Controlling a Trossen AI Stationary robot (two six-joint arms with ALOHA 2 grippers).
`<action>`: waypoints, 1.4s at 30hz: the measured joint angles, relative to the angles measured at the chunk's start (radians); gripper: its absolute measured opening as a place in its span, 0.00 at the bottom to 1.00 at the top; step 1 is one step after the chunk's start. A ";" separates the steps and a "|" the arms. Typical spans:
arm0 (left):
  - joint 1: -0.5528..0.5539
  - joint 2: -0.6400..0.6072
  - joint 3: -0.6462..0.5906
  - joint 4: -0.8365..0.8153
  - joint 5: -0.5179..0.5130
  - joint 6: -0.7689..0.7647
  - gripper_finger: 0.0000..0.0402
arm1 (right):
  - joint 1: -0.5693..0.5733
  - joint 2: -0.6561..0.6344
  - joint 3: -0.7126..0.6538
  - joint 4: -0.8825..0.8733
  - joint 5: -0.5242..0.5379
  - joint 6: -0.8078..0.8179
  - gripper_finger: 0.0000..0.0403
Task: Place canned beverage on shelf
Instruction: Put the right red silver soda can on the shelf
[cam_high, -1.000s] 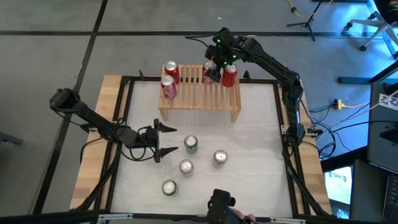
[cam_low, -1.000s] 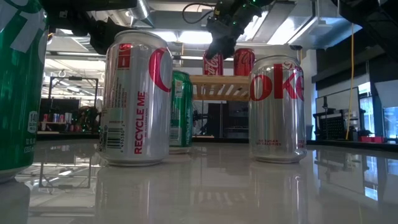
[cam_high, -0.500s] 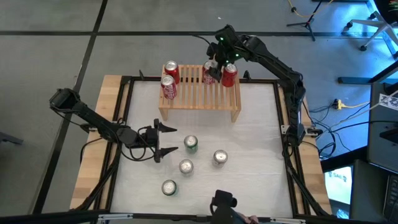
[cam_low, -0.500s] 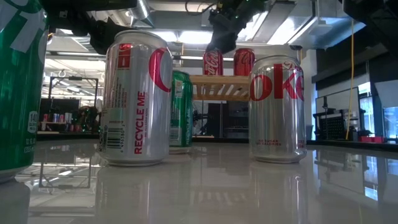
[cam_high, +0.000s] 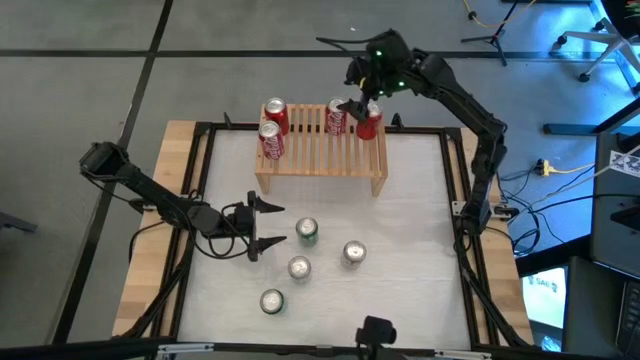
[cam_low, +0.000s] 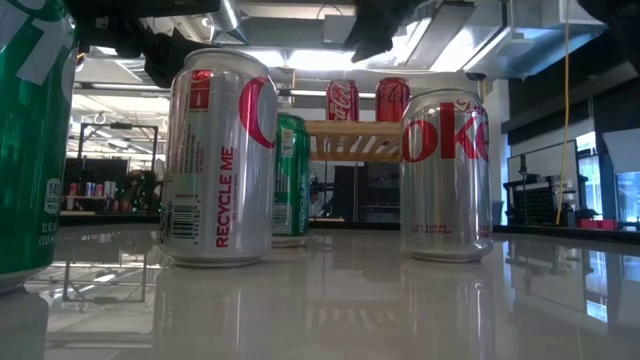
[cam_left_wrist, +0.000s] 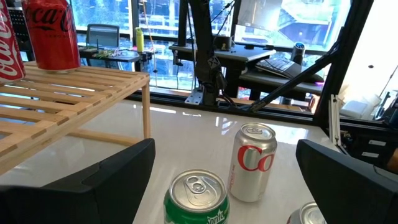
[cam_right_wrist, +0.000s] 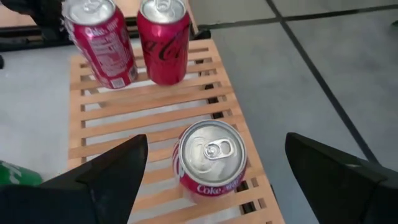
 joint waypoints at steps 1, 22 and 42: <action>0.000 0.000 0.000 0.000 0.000 -0.003 0.95 | 0.000 -0.010 0.000 -0.003 0.000 0.004 0.93; 0.000 0.001 0.001 0.226 -0.003 -0.106 0.95 | 0.286 -0.276 0.000 -0.371 -0.019 0.027 0.93; 0.005 0.233 0.384 -0.021 0.019 0.027 0.95 | 0.621 -0.325 -0.048 -0.440 -0.008 0.139 0.93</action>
